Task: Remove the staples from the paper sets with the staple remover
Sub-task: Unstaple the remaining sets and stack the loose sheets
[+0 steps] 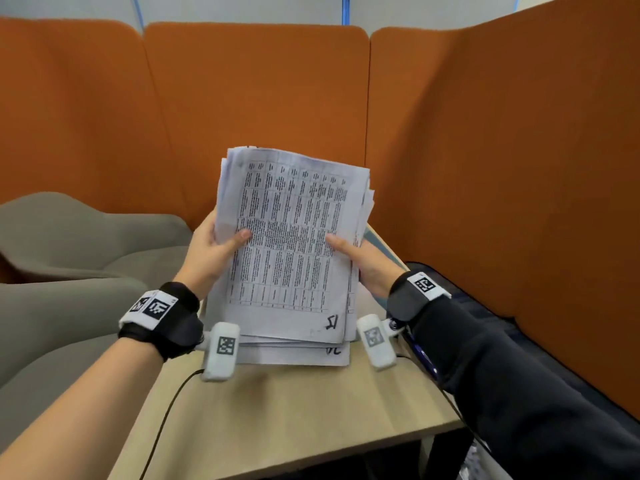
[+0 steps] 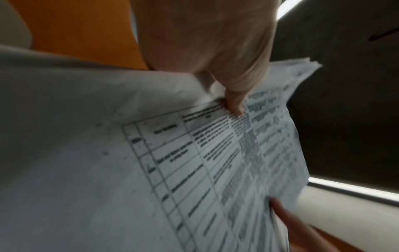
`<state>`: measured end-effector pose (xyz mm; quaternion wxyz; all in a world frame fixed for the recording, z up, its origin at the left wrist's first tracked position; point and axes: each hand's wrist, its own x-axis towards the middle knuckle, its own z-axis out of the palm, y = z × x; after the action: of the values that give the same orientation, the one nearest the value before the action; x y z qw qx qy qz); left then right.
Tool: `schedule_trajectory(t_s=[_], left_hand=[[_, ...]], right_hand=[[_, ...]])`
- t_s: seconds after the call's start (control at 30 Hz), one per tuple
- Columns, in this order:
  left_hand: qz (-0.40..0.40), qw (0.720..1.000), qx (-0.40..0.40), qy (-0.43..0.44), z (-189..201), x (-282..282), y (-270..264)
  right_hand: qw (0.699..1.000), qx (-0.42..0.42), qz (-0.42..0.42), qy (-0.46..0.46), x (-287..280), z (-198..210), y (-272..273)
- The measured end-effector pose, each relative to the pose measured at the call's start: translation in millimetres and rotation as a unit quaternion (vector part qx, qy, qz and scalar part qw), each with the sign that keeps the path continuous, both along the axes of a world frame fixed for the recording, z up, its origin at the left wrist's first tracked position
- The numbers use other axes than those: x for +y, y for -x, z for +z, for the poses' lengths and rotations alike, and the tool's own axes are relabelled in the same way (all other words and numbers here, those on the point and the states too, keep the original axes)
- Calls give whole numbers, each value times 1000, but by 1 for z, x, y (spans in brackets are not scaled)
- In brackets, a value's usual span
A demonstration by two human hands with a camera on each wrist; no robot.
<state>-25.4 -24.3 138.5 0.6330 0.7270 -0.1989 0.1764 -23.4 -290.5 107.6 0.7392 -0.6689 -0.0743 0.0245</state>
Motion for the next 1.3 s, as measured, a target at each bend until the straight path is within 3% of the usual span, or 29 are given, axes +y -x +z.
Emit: schedule_trajectory(t_s=[0.1,0.23,0.33,0.47,0.53,0.6,0.67,0.73,0.83,0.97,1.1,1.2,1.3], left_hand=[[64,996,-54,17,3,-9,8],[164,977,-137,28,13,-23,22],[165,978,-113,55,13,-23,29],[116,980,-17,161,-24,-5,12],[79,972,57,215,-38,-5,8],[55,974,85,205,-34,-15,6],[72,982,44,170,-27,-19,2],[104,976,12,190,-24,-13,-7],[95,965,52,240,-27,0,-14],[72,991,13,111,-25,-8,-15],[139,963,27,228,-28,-1,-28],[99,969,70,215,-33,-3,-33],[152,961,29,229,-26,-2,-39]], right_hand=[[989,-71,-97,-80,27,10,6],[970,-187,-154,9,43,33,1],[968,-207,-133,48,36,39,2],[989,-133,-44,51,24,4,5],[993,-98,-50,50,31,-10,4],[994,-88,-67,16,41,-13,-1],[992,-81,-85,-34,46,-10,-3],[991,-78,-91,-55,44,-8,-5],[995,-84,-28,-39,34,-12,-9],[994,-107,21,15,43,-6,-8],[995,-96,23,-8,31,-6,-14],[994,-94,41,27,34,-13,-13],[996,-83,-22,-30,35,-11,-18]])
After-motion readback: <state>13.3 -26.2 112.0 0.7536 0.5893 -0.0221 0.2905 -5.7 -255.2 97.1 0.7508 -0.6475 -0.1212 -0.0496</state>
